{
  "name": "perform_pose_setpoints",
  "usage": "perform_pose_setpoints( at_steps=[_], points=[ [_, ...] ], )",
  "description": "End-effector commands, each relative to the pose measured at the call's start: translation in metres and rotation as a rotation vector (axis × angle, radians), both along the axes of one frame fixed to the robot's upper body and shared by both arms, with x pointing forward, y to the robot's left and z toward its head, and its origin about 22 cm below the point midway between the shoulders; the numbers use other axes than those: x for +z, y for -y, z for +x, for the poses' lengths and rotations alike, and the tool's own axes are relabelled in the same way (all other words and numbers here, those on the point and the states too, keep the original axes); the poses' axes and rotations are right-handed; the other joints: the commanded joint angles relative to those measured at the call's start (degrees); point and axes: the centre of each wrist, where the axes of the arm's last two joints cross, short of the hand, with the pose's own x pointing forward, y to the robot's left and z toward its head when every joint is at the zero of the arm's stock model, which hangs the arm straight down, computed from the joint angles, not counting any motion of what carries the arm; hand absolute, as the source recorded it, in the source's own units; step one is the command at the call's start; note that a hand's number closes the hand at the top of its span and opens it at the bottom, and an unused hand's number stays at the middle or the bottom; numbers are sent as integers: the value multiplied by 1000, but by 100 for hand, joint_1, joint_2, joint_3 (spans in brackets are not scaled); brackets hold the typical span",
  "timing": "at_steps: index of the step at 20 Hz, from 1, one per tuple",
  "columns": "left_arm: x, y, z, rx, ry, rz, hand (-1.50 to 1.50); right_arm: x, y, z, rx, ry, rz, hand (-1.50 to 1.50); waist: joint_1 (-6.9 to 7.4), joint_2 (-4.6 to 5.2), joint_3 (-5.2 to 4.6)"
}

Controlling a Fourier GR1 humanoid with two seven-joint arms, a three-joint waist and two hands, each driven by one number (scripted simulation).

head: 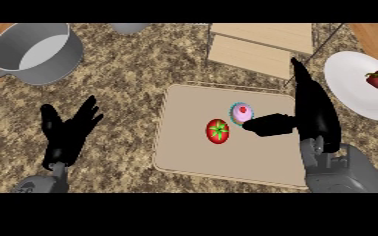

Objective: Pick the cupcake from the tray and place it in the tiered shelf

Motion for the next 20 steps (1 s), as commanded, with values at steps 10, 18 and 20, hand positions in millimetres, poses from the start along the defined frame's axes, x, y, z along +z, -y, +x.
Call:
perform_pose_setpoints(
  at_steps=[10,18,20],
  points=[
    [-11,-1,-1,32,-37,-11,0,-27,-48,35,-191,-278,-88,-150,-156,2,-18],
    [-17,7,-2,18,-45,-14,0,-33,-62,34,-200,-293,-120,-150,-196,-1,-11],
    [-17,-19,-12,27,-37,2,0,-49,-62,30,-196,-308,-119,-150,-162,4,-11]
  ],
)
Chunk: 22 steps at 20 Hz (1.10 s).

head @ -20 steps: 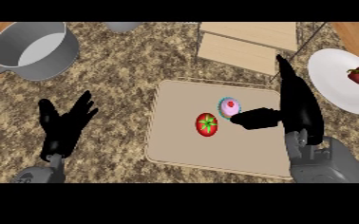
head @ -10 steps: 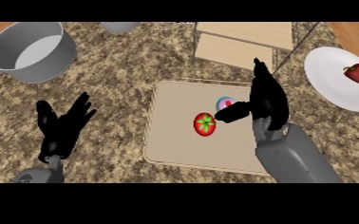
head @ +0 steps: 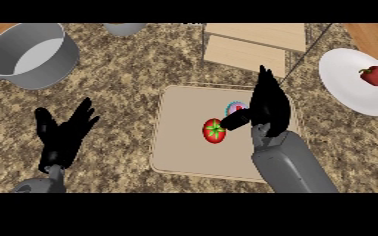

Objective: Pick the cupcake from the tray and place it in the tiered shelf

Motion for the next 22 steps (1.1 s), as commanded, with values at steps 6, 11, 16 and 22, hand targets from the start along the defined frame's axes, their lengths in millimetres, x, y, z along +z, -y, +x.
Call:
perform_pose_setpoints(
  at_steps=[6,11,16,22],
  points=[
    [-2,3,-11,-18,-42,6,0,-23,-20,7,-212,-150,-60,-150,71,28,-29],
    [-4,-9,-2,14,-42,-8,0,-40,-5,4,-223,-174,-98,-150,-1,35,-31],
    [5,4,6,-10,-35,0,0,-47,0,29,-232,-109,-93,-150,59,51,-27],
    [12,13,13,-1,-46,-10,0,-56,-4,24,-214,-97,-87,-150,36,43,-27]
  ],
)
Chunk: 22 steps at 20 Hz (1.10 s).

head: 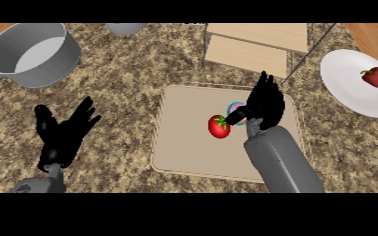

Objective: Pick the cupcake from the tray and place it in the tiered shelf

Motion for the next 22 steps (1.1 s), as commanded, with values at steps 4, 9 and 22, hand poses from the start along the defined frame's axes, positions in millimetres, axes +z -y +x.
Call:
perform_pose_setpoints(
  at_steps=[4,9,22],
  points=[
    [-22,14,-5,-7,-32,-10,0,-11,-4,16,-85,-39,35,-150,7,46,-9],
    [-6,5,-13,6,-26,-4,0,-27,-9,5,129,-181,33,150,10,31,-8],
    [4,11,11,-1,-26,3,0,11,-74,-10,319,97,66,150,32,33,-7]
  ],
)
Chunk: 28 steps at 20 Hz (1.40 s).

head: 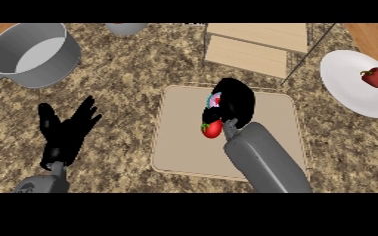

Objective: Pick the cupcake from the tray and place it in the tiered shelf

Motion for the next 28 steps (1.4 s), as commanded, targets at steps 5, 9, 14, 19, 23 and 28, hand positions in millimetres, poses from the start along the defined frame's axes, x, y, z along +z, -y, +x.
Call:
perform_pose_setpoints(
  at_steps=[5,9,14,19,23,28],
  points=[
    [10,12,12,-13,-8,-2,0,33,-60,-28,270,58,170,150,139,54,0],
    [3,5,3,-4,-14,19,0,92,-84,-27,265,266,133,150,75,30,-6],
    [0,-7,5,20,-18,-4,0,179,-92,-36,189,430,92,150,-77,-17,-11],
    [-18,-7,-16,17,-39,0,0,230,-84,-41,112,492,76,150,-90,-23,-10],
    [-16,6,-3,36,-26,-4,0,262,-52,-31,70,512,53,150,-166,-7,-9],
    [2,-1,-2,18,-30,13,0,288,-35,-13,-7,525,80,150,-61,10,-6]
  ],
)
